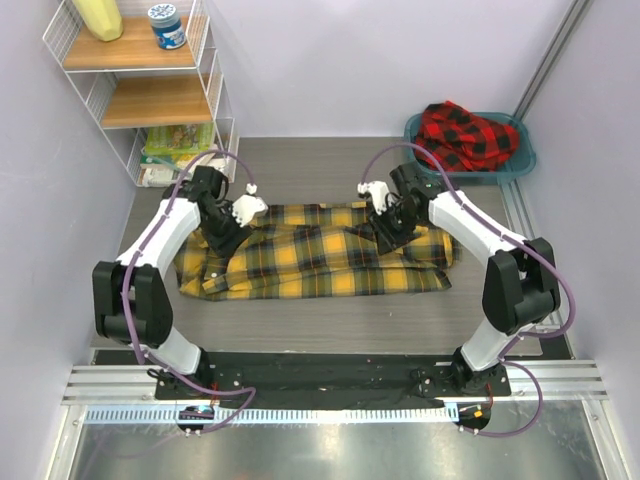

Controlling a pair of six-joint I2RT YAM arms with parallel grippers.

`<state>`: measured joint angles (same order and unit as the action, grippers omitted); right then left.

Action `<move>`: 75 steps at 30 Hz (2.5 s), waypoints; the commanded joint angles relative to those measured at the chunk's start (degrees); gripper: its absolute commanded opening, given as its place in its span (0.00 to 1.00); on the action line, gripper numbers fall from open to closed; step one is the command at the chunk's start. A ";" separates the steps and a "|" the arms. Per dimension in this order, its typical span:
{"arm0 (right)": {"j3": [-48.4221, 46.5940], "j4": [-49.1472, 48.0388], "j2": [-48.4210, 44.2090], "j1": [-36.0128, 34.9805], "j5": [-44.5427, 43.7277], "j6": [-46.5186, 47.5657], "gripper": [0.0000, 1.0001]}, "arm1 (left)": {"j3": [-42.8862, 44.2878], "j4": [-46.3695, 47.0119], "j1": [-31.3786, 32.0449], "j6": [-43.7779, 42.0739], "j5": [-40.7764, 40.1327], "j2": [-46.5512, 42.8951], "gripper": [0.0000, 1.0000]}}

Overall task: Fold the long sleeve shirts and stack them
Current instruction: Fold the shirt

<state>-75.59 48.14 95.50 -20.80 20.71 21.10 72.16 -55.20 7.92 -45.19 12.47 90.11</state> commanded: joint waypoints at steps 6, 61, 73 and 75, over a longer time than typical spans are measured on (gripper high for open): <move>7.21 -2.17 -0.85 -0.03 -11.65 4.56 0.49 | -4.83 3.78 4.90 5.64 0.19 2.17 0.59; -4.75 -1.03 1.44 6.83 4.34 -8.09 0.41 | 9.58 4.83 13.17 11.96 -7.54 16.15 0.08; -0.70 -11.40 8.63 -2.32 -6.80 -11.35 0.22 | 3.34 9.41 4.92 11.09 -16.43 14.32 0.51; -0.43 -12.36 12.14 -2.23 -11.71 -10.47 0.20 | 2.64 8.01 4.56 8.38 -12.65 10.90 0.58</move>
<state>-77.12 39.97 101.84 -23.22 19.22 10.57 76.03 -46.92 14.24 -33.61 -2.02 107.70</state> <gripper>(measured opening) 0.216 0.506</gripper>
